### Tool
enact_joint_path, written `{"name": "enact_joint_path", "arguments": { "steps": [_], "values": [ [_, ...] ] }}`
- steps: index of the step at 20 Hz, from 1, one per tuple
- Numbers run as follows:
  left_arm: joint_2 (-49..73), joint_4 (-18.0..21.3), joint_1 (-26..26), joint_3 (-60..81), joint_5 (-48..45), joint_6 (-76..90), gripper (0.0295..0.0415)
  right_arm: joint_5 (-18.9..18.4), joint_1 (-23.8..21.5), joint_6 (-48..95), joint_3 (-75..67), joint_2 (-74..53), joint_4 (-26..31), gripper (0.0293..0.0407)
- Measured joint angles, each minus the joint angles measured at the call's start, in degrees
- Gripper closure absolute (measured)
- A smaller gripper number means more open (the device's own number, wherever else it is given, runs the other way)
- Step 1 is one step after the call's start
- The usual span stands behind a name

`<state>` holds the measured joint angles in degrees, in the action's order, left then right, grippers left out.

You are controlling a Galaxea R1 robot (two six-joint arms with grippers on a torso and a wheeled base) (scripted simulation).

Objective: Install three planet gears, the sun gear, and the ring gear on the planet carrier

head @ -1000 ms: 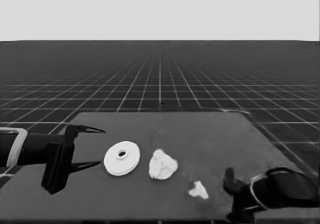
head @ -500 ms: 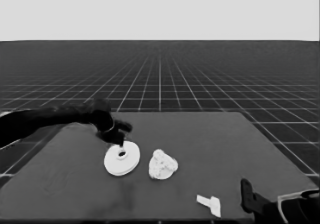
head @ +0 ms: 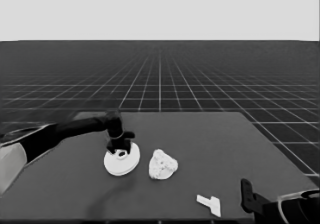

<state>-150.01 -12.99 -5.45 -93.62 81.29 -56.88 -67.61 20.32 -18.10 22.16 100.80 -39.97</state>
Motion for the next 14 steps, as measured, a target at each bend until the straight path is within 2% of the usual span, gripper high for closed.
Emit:
{"name": "enact_joint_path", "arguments": {
  "steps": [6, 7, 14],
  "values": [
    [-0.56, -0.78, -1.08, -1.43, -0.87, 0.59, 0.0326, 0.0, 0.0, 0.0, 0.0, 0.0, 0.0, 0.0315],
    [-0.57, -0.79, -1.09, -1.45, -0.89, 0.6, 0.0361, 0.0, 0.0, 0.0, 0.0, 0.0, 0.0, 0.0315],
    [-0.59, -0.79, -1.09, -1.48, -0.9, 0.61, 0.0362, 0.0, 0.0, 0.0, 0.0, 0.0, 0.0, 0.0315]
  ]
}}
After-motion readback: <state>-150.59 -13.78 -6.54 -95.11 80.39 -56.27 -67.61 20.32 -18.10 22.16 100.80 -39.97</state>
